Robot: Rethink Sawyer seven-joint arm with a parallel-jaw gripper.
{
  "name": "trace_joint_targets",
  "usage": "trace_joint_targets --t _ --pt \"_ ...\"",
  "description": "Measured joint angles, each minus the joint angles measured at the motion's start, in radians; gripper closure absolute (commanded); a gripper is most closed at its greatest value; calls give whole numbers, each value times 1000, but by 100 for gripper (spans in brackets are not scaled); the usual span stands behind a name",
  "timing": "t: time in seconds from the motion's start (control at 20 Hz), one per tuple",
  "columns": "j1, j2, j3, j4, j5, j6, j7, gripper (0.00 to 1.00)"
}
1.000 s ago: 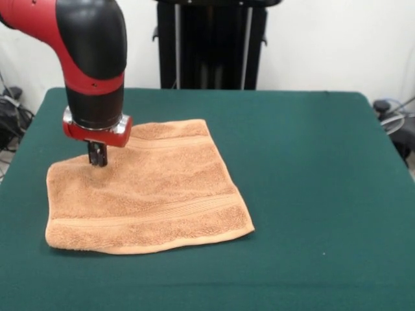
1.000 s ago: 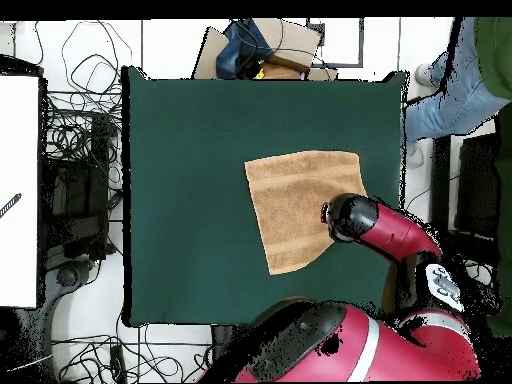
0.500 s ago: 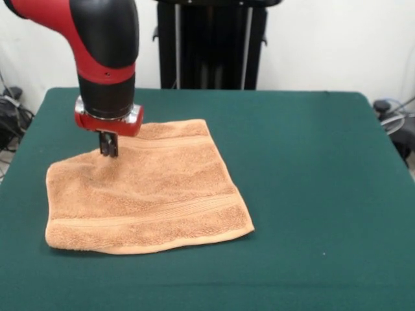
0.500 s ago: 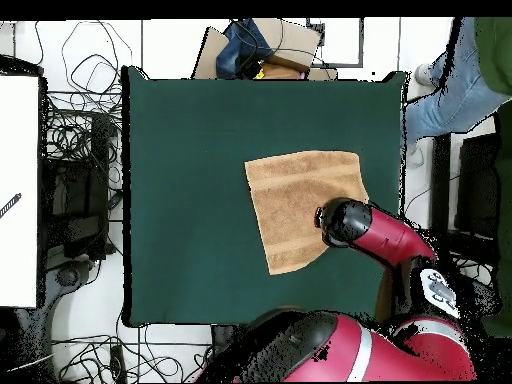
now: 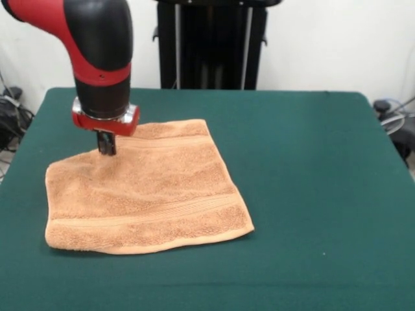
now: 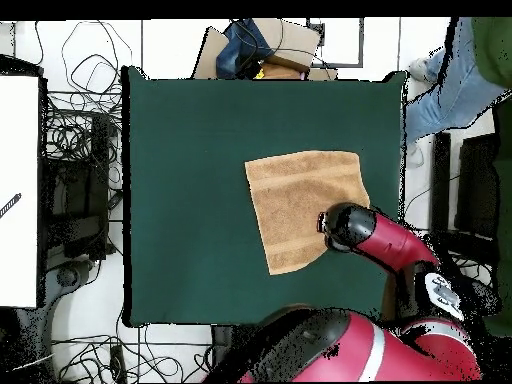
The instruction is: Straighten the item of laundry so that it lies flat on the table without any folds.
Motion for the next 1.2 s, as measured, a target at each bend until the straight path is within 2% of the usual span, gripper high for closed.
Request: trace_joint_targets --t 0.4,0.8,0.85,1.2 --pt "-88 36 4 -3 -3 0 0 100" --pt "-110 46 6 -4 -21 -10 0 100" --pt "-111 45 5 -5 -23 -11 0 0" --pt "-118 41 0 -12 -36 -25 0 0"
